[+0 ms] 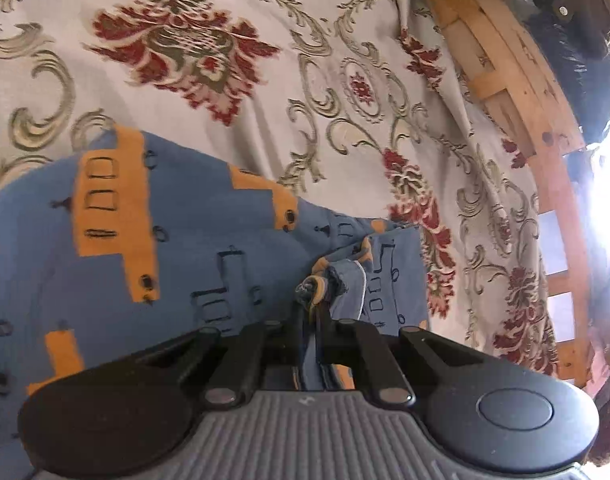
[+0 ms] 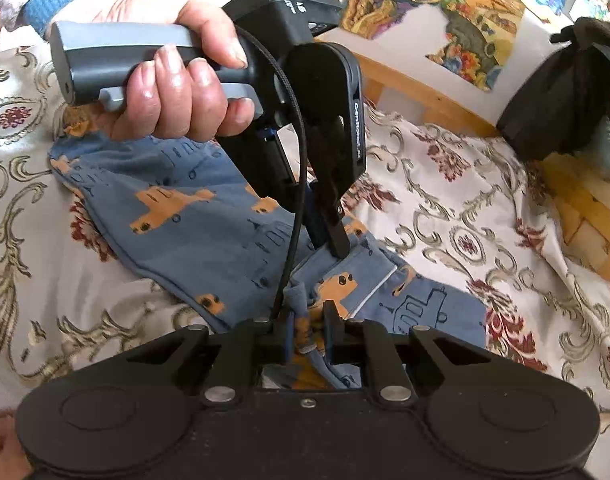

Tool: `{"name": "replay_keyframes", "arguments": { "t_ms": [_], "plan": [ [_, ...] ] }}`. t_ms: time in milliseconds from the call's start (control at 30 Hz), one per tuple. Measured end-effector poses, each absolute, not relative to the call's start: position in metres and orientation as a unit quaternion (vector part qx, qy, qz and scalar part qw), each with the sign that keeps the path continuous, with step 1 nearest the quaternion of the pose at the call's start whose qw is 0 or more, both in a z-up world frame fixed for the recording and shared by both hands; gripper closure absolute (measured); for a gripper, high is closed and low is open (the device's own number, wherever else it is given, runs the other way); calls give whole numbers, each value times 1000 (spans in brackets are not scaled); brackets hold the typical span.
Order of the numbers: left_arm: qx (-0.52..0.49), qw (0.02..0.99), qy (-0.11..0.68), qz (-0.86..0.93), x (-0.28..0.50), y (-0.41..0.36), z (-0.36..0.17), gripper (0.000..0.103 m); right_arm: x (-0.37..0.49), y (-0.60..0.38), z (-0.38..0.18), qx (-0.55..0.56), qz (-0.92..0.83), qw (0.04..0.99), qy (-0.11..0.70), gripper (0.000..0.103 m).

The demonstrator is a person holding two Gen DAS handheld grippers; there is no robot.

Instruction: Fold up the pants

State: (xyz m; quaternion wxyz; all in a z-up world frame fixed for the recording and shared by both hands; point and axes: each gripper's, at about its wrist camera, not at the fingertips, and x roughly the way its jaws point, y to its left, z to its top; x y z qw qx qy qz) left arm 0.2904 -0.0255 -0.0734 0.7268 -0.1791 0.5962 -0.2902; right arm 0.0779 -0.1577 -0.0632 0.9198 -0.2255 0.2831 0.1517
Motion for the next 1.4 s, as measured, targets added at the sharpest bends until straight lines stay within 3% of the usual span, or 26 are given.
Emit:
{"name": "replay_keyframes", "arguments": {
  "t_ms": [733, 833, 900, 967, 1033, 1100, 1200, 1300, 1400],
  "plan": [
    [-135, 764, 585, -237, 263, 71, -62, 96, 77, -66, -64, -265, 256, 883, 291, 88],
    [-104, 783, 566, -234, 253, 72, -62, 92, 78, -66, -67, -272, 273, 873, 300, 74],
    [-94, 793, 561, -218, 245, 75, -58, 85, 74, -70, -62, -275, 277, 874, 290, 49],
    [-102, 801, 551, -212, 235, 82, -49, 67, 68, -83, -53, -266, 278, 879, 282, 30],
    [-99, 832, 508, -199, 217, 88, -36, 40, 64, -100, -43, -257, 273, 884, 280, 23],
    [-78, 871, 450, -184, 191, 87, -20, 32, 59, -122, -32, -257, 257, 890, 276, 11],
    [-80, 918, 358, -152, 146, 76, -9, 15, 55, -160, -18, -260, 215, 905, 259, 1],
    [-127, 931, 308, -146, 126, 50, -12, 13, 65, -196, -13, -274, 172, 913, 248, 1],
    [-115, 931, 328, -112, 137, 15, -21, 17, 90, -220, -19, -287, 120, 923, 228, 1]
  ]
}}
